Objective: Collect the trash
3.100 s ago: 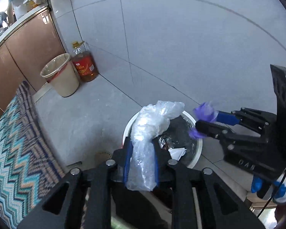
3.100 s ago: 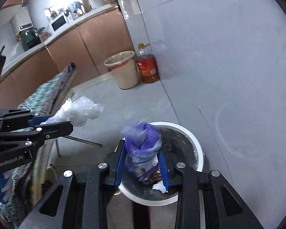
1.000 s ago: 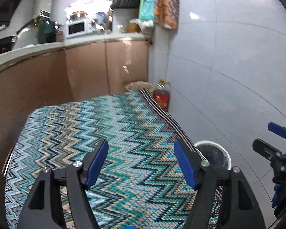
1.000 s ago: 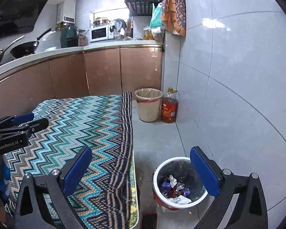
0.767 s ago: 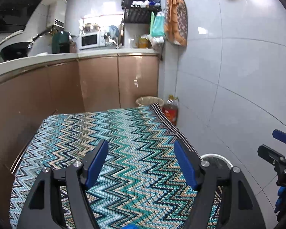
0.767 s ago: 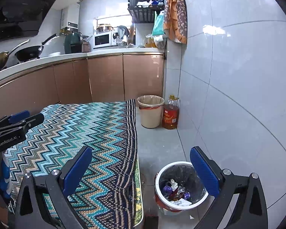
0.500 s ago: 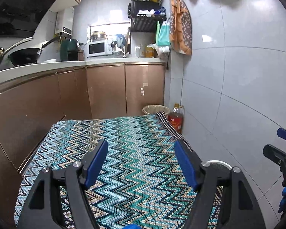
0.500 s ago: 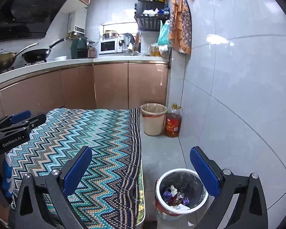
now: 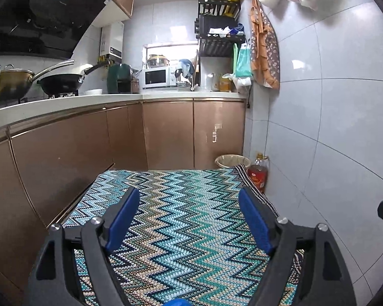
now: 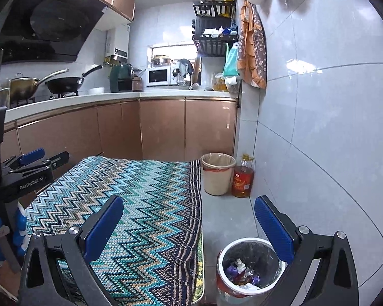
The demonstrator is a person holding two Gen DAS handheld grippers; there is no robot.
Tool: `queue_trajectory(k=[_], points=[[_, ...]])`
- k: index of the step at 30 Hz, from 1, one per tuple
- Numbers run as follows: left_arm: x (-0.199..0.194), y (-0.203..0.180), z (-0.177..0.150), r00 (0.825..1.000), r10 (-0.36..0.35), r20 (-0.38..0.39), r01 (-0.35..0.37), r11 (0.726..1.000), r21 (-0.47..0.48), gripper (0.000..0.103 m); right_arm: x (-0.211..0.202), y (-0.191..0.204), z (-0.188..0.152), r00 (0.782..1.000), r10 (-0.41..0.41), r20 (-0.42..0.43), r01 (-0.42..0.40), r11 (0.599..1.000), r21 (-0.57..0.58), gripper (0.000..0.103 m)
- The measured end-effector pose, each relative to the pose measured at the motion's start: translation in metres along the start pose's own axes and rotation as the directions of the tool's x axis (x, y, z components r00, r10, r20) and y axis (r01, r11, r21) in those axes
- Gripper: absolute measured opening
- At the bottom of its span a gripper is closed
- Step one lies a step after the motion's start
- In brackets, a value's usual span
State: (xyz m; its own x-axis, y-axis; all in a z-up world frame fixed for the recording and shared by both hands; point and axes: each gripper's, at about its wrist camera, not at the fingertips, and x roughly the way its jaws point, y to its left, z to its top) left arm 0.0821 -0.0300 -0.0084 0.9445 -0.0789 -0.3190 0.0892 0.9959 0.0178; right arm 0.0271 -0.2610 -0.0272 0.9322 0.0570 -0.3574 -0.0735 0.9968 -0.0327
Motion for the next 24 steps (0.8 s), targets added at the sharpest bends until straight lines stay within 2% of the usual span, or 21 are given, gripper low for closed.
queue_trajectory(k=[9, 24], points=[[-0.012, -0.004, 0.003, 0.999, 0.002, 0.033, -0.002, 1.0, 0.012, 0.079, -0.017, -0.002, 0.004, 0.999, -0.009, 0.039, 0.01, 1.0, -0.007, 0.103], [-0.03, -0.002, 0.009, 0.997, -0.003, 0.071, 0.002, 1.0, 0.014, 0.079, -0.022, -0.005, 0.003, 0.999, -0.004, 0.047, 0.005, 1.0, -0.008, 0.103]])
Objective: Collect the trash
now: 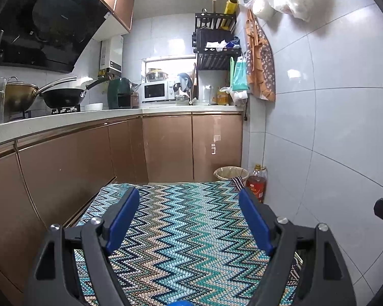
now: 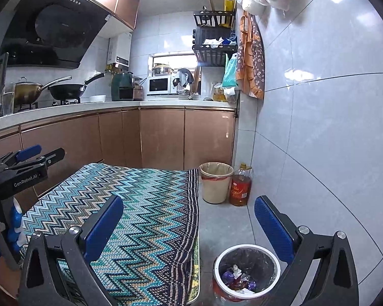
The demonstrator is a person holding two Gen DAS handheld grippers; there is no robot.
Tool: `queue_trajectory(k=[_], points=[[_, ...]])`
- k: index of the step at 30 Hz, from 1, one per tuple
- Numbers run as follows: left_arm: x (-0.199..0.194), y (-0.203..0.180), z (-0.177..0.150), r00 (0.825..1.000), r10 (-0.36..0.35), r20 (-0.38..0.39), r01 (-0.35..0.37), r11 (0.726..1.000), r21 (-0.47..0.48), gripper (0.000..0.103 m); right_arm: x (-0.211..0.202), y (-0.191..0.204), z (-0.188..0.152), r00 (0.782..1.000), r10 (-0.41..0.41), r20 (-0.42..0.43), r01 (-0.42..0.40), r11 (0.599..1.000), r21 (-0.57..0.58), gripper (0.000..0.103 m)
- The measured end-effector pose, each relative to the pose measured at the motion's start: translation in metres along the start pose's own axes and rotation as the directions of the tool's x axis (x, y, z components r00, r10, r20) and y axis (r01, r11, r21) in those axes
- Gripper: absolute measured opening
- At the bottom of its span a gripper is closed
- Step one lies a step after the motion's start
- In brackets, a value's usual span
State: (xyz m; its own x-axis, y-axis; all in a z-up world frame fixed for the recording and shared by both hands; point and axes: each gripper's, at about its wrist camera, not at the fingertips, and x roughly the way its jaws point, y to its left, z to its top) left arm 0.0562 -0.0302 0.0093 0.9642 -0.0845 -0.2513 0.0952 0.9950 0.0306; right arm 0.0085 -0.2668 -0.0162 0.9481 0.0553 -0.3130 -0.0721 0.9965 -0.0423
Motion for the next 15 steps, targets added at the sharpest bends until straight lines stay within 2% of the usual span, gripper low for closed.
queue_trajectory(k=[8, 15], points=[[-0.0035, 0.0004, 0.0029, 1.0, 0.012, 0.001, -0.012, 1.0, 0.006, 0.079, -0.0034, -0.0009, 0.0004, 1.0, 0.012, 0.01, -0.012, 1.0, 0.004, 0.103], [-0.0082, -0.0016, 0.0056, 0.999, 0.051, 0.005, -0.051, 0.998, 0.037, 0.079, -0.0039, -0.0014, 0.0007, 1.0, 0.025, 0.017, -0.026, 1.0, 0.017, 0.103]])
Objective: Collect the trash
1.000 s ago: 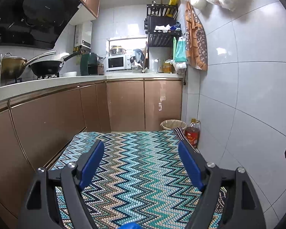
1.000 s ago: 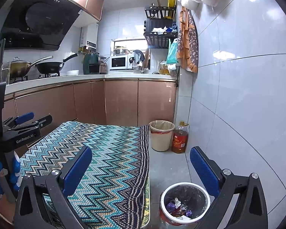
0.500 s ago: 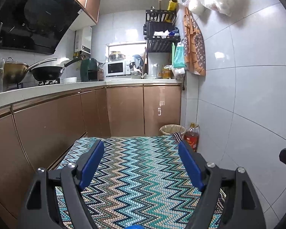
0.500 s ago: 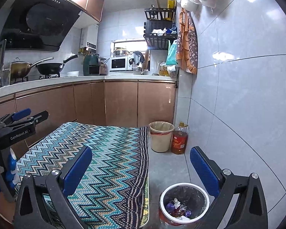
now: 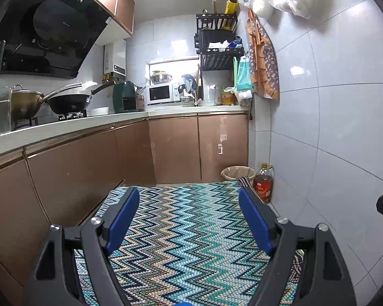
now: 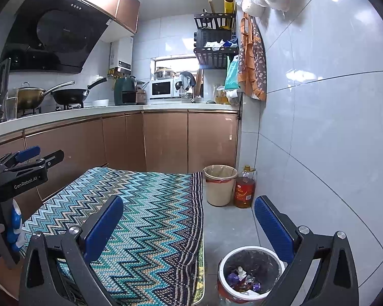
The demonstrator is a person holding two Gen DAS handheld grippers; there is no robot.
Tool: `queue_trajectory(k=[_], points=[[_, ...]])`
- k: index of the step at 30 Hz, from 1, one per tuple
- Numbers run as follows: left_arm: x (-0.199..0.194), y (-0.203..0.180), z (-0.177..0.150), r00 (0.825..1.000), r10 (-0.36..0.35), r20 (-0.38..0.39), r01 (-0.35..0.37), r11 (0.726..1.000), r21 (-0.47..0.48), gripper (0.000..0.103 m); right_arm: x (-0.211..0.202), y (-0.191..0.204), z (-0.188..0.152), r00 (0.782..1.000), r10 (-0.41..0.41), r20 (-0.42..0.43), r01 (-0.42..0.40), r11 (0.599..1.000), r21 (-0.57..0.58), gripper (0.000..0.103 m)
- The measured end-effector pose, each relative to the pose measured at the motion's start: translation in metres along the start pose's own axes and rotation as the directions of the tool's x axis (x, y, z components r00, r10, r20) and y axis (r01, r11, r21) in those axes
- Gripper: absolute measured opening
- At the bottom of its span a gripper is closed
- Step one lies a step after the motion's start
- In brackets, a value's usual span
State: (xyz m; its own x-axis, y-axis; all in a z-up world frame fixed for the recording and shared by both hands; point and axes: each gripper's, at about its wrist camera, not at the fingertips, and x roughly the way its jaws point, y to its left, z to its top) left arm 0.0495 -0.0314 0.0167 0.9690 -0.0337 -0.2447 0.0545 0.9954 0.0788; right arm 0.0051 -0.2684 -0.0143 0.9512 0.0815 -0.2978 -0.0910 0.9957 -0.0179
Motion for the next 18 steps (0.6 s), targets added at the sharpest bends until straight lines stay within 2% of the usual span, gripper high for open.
queue_trajectory(k=[10, 18], points=[[-0.011, 0.001, 0.007, 0.997, 0.058, 0.05, -0.059, 0.998, 0.014, 0.079, -0.006, -0.001, 0.002, 0.999, 0.013, 0.03, -0.013, 1.0, 0.005, 0.103], [-0.018, 0.004, 0.011, 0.996, 0.056, 0.066, -0.057, 0.998, 0.011, 0.079, -0.012, -0.003, 0.003, 0.999, 0.01, 0.046, -0.01, 1.0, 0.004, 0.103]])
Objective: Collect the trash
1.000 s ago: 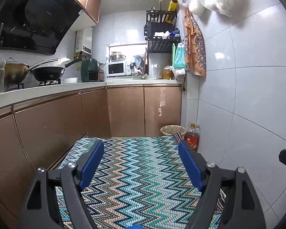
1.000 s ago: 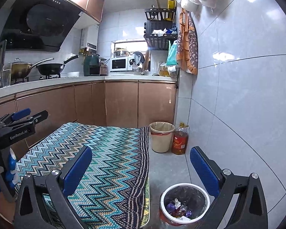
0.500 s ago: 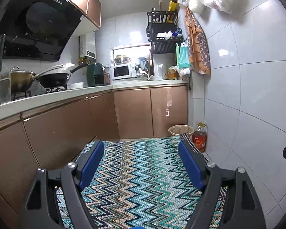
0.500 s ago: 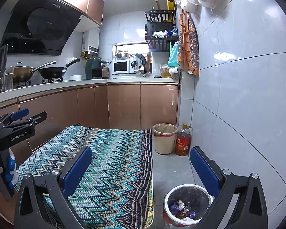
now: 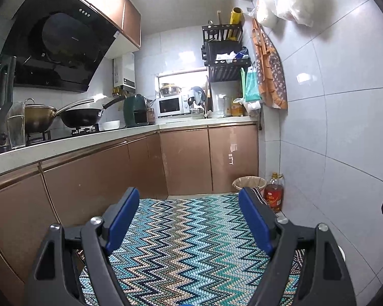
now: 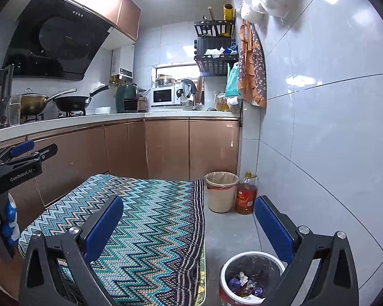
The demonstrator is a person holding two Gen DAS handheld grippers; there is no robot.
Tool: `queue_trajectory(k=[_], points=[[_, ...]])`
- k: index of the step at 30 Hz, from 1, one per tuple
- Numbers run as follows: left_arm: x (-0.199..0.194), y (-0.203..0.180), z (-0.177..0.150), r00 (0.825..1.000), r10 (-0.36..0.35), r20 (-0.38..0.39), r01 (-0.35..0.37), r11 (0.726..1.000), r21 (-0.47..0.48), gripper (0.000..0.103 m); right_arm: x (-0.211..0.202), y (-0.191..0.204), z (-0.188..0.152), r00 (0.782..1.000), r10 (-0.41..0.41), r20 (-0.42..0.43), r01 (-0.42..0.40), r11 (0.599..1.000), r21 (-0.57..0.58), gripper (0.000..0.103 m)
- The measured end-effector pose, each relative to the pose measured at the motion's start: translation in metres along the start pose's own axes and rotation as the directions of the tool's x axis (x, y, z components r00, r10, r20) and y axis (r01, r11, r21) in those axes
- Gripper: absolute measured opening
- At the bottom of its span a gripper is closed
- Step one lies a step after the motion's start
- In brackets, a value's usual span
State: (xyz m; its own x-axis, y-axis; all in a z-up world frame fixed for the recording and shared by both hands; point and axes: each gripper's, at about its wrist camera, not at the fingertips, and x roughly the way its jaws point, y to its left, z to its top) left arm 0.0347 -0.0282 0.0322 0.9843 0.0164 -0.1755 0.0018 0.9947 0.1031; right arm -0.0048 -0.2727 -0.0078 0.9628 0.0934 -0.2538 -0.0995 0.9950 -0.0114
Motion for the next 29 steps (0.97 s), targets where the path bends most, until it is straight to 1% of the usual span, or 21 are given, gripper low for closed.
queue_trajectory(k=[16, 29], points=[[-0.0082, 0.0016, 0.0017, 1.0, -0.018, 0.019, 0.018, 1.0, -0.006, 0.079, -0.0068, -0.0028, 0.0022, 1.0, -0.002, 0.016, 0.002, 1.0, -0.004, 0.103], [-0.007, -0.0021, 0.0018, 1.0, -0.029, -0.01, 0.029, 1.0, -0.012, 0.079, -0.0052, -0.0025, 0.0004, 1.0, 0.001, 0.01, 0.0, 1.0, -0.007, 0.103]])
